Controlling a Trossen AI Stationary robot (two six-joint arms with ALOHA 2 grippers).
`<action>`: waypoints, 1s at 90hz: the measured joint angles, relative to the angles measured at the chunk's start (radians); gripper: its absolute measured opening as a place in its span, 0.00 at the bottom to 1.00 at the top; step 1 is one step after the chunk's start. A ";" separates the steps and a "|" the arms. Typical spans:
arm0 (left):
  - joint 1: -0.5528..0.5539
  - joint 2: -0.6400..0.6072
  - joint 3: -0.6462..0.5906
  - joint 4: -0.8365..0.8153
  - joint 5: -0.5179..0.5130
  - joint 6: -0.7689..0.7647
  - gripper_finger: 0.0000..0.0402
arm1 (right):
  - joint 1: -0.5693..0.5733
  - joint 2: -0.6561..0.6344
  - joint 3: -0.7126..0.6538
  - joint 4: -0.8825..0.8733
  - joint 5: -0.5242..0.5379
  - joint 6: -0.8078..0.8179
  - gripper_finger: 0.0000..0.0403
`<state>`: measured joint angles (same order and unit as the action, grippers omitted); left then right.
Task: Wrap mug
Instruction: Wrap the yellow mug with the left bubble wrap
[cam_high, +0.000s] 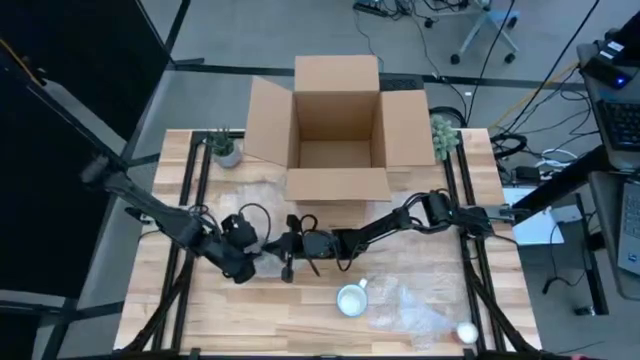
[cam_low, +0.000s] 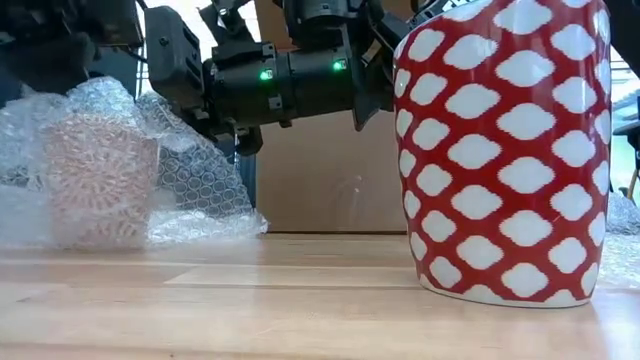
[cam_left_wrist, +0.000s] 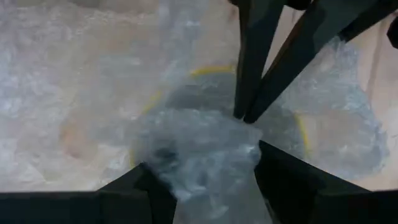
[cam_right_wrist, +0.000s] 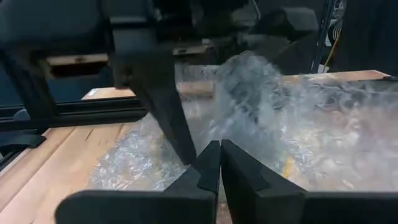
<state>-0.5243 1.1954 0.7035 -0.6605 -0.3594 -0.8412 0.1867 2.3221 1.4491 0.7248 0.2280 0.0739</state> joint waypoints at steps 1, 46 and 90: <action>0.000 0.004 -0.001 0.007 0.001 0.002 0.45 | 0.000 -0.002 0.000 -0.005 0.000 -0.004 0.00; 0.001 0.059 -0.004 0.105 0.025 0.087 0.45 | 0.001 -0.154 -0.002 -0.255 0.008 -0.096 0.00; 0.002 0.060 -0.005 0.108 0.025 0.088 0.45 | -0.024 -0.058 0.000 -0.023 0.003 0.005 0.00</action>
<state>-0.5220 1.2554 0.6987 -0.5528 -0.3340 -0.7528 0.1627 2.2642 1.4494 0.7019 0.2306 0.0787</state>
